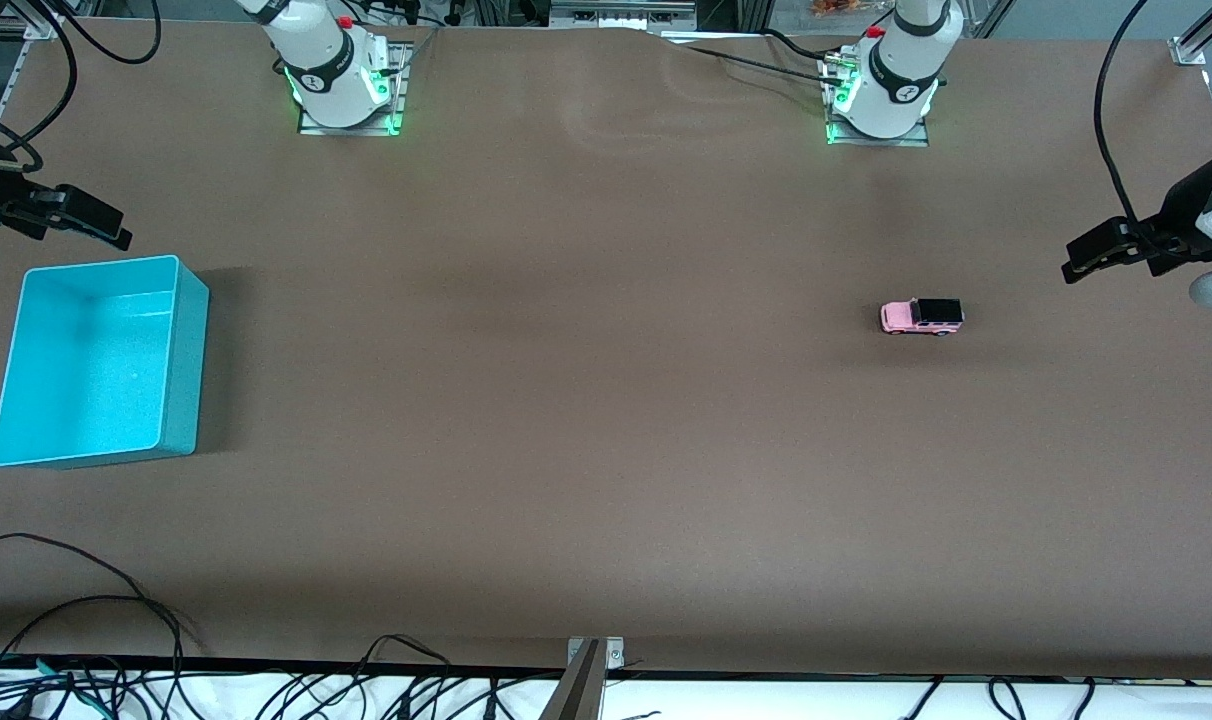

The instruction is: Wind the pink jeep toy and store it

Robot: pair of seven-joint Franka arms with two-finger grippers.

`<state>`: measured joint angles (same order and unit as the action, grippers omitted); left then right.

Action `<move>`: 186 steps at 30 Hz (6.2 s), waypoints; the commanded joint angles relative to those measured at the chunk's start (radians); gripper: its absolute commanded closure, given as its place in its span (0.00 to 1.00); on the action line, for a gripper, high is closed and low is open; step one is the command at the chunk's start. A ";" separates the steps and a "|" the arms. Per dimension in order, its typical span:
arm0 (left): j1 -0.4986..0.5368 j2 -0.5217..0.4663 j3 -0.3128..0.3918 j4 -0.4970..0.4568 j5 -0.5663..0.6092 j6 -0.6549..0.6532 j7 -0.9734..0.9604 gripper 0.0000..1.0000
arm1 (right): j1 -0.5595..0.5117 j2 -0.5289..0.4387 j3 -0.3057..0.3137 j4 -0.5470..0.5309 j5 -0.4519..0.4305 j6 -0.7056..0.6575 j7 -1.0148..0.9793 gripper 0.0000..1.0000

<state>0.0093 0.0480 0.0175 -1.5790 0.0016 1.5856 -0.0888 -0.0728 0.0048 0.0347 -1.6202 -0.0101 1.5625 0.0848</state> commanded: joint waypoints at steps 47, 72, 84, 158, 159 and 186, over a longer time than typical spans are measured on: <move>0.009 0.029 -0.008 0.039 -0.006 -0.027 0.026 0.00 | -0.001 -0.006 0.001 -0.007 -0.013 -0.001 -0.013 0.00; 0.009 0.033 -0.008 0.039 -0.008 -0.027 0.026 0.00 | -0.001 -0.006 0.001 -0.009 -0.011 -0.001 -0.016 0.00; 0.009 0.035 -0.008 0.039 -0.008 -0.027 0.026 0.00 | -0.001 -0.006 0.001 -0.012 -0.013 -0.001 -0.017 0.00; 0.009 0.084 -0.011 -0.194 -0.011 0.175 0.018 0.00 | -0.002 -0.009 -0.003 -0.023 0.022 0.024 -0.086 0.00; 0.009 0.082 -0.011 -0.214 -0.011 0.189 0.018 0.00 | -0.002 -0.008 -0.003 -0.023 0.022 0.027 -0.089 0.00; 0.018 0.052 -0.010 -0.708 -0.008 0.685 0.194 0.00 | -0.005 -0.006 -0.004 -0.061 0.013 0.062 -0.091 0.00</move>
<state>0.0203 0.1366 0.0099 -2.2475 0.0013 2.2504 -0.0507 -0.0728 0.0096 0.0322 -1.6524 -0.0034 1.5956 0.0148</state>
